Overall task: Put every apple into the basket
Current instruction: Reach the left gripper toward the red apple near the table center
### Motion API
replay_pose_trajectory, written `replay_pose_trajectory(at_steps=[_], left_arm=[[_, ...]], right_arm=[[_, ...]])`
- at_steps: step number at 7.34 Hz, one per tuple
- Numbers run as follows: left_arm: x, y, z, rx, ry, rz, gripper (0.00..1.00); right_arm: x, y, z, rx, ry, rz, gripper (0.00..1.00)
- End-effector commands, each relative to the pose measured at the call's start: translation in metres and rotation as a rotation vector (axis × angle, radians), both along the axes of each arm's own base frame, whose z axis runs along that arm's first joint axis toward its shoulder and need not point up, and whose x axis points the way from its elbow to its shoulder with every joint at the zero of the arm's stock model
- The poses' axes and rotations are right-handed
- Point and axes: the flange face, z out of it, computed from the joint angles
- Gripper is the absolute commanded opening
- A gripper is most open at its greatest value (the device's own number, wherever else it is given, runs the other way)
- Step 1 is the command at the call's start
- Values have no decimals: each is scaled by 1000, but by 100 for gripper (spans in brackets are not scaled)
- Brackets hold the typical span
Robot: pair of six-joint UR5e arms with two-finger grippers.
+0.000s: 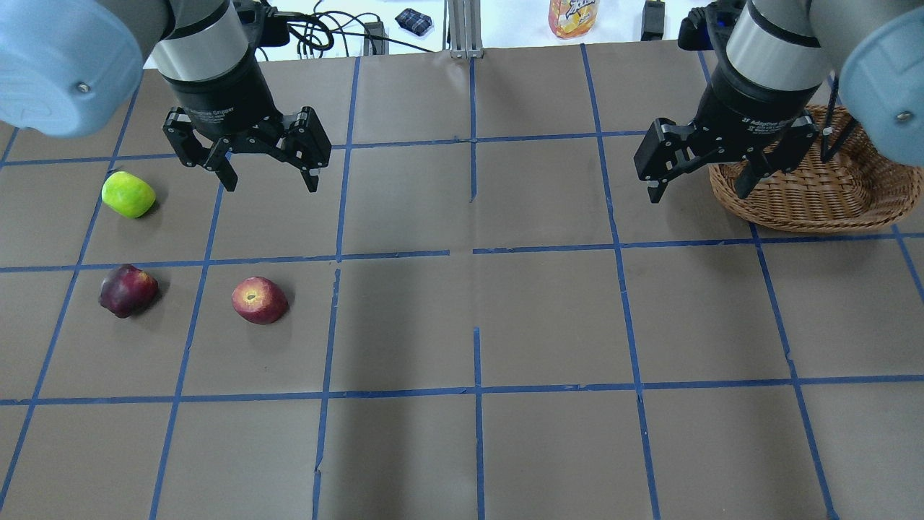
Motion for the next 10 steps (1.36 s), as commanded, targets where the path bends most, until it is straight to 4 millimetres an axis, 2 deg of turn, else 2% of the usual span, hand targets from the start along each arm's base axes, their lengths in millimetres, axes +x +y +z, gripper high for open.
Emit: replay_pose_trajectory(at_steps=[1, 2, 3, 4, 5, 6, 7, 8, 9, 10], left_arm=[[0, -2, -1, -3, 2, -1, 100], [0, -2, -8, 10, 1, -4, 100], [7, -8, -25, 35, -1, 4, 100], [30, -19, -53, 84, -4, 46, 100], [67, -26, -98, 141, 9, 67, 100], [97, -39, -130, 53, 18, 69, 100], [118, -36, -167, 68, 38, -31, 100], [136, -23, -192, 93, 52, -37, 100], [147, -27, -200, 42, 47, -24, 100], [147, -27, -217, 50, 49, -22, 100]], right_arm=[[0, 0, 0, -2, 1, 0, 100], [0, 0, 0, 1, 1, 0, 100], [0, -1, 1, -5, 1, 0, 100], [0, -1, 1, -7, 1, 0, 100], [0, 0, 1, -4, 1, -2, 100], [0, -2, 3, -16, 1, -2, 100], [0, -1, 2, -11, 1, -2, 100], [0, -1, 1, -7, -1, -3, 100], [0, -1, 1, -5, 0, -5, 100], [0, 0, 0, -4, 1, -5, 100]])
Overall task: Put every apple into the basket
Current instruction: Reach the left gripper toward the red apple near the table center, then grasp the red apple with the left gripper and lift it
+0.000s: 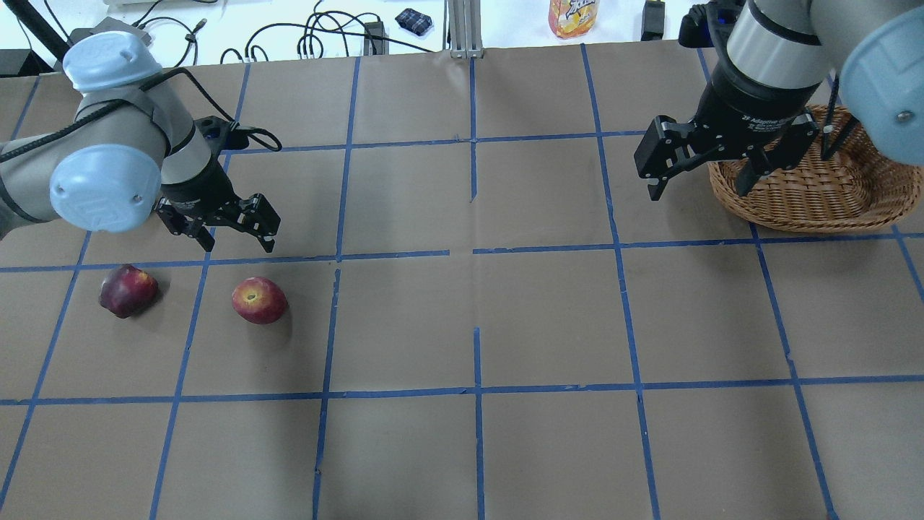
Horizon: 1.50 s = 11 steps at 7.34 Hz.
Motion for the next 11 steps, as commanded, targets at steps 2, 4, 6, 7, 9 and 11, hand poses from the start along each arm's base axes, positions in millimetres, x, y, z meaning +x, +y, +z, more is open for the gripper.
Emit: replay_pose_trajectory(at_steps=[2, 4, 6, 7, 9, 11], left_arm=[[4, 22, -54, 46, 12, 4, 100], [1, 34, -75, 45, 9, 4, 100], [3, 36, -92, 19, -1, 6, 100], [5, 45, -106, 34, 5, 24, 52], [5, 33, -77, -90, -23, 18, 0], [-53, 19, -20, -14, 143, 168, 0]], right_arm=[[0, -1, -1, -1, 1, -2, 100], [-1, -1, -1, 2, 1, -1, 100], [-4, -1, -3, 2, 1, -8, 100], [-9, -3, -3, 2, 1, -17, 100], [-20, -5, -3, 5, -1, -42, 100], [-25, -11, -5, -5, 0, -67, 100]])
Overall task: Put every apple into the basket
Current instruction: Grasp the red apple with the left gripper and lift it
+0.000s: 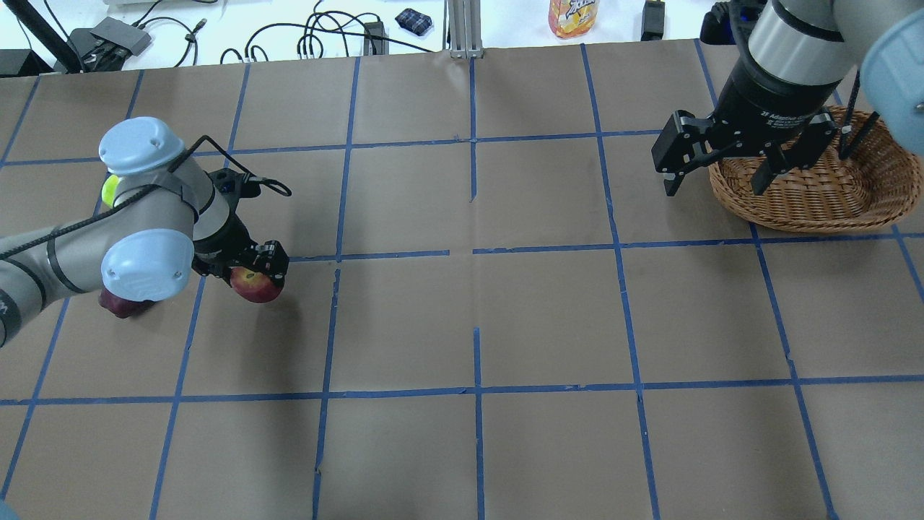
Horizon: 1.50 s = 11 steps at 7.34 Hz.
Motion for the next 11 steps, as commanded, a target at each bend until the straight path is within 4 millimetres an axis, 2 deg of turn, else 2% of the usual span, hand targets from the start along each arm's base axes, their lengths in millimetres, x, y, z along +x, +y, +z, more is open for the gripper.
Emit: replay_pose_trajectory(at_steps=[1, 2, 3, 4, 6, 7, 8, 9, 10, 11], left_arm=[[-92, -6, 29, 23, 163, 175, 0], [-145, -1, 21, 2, 177, 134, 0], [-185, 3, 6, -14, 171, 151, 0], [-207, 5, -12, -14, 167, 164, 0], [-226, 4, -35, -20, 163, 161, 0], [-237, 7, -46, -22, 159, 149, 0], [-240, 8, -52, -18, 158, 147, 87], [-241, 6, -51, -25, 158, 156, 100], [-230, -5, -39, -57, 130, 149, 100], [-202, -25, -13, -111, 71, 96, 100]], right_arm=[[-4, -4, -3, -3, 0, -3, 100], [-3, -5, -6, 3, -4, -3, 100], [-5, -4, -9, 11, 11, -5, 100], [-5, -7, -18, 30, 7, -4, 100], [-5, -39, -67, 125, -5, -15, 100], [1, -56, -63, 10, -8, -19, 100], [14, -62, -75, 8, -27, -46, 100], [35, -64, -82, 6, -27, -37, 100], [64, -72, -92, -28, -24, -48, 100], [94, -75, -99, -72, -29, -66, 100]])
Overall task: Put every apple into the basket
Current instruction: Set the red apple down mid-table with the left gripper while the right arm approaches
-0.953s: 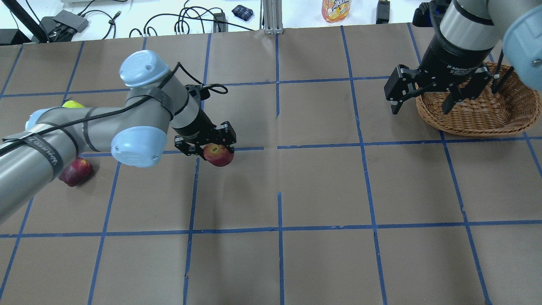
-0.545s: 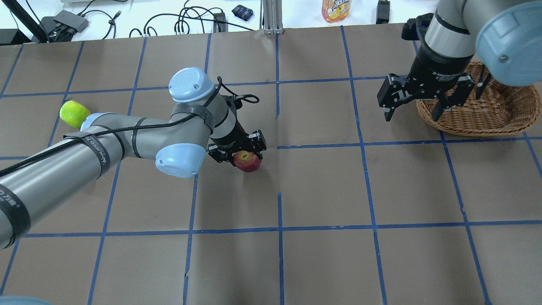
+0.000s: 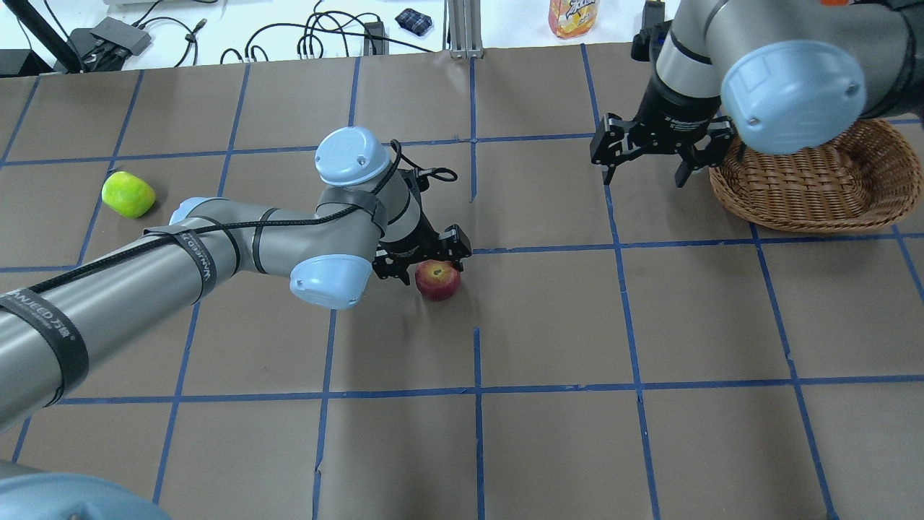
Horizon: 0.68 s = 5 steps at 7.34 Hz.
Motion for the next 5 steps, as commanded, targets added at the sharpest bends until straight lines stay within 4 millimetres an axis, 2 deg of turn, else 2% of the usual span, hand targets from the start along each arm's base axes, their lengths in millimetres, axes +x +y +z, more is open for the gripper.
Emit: replay_pose_trajectory(at_steps=[1, 2, 3, 4, 5], left_arm=[[79, -51, 63, -36, -74, -86, 100], [156, -78, 89, 35, -68, -64, 100], [214, -75, 87, 74, -86, -186, 100], [274, -81, 93, 30, -93, -283, 100], [372, -76, 69, 1, -79, -361, 100]], right_arm=[[48, -3, -18, -33, -5, -18, 100], [55, 2, -22, -20, -15, -37, 100], [76, 4, -27, -4, -77, -72, 100], [106, 8, -32, -39, -90, -81, 100], [139, 5, -57, -58, -99, -89, 100]])
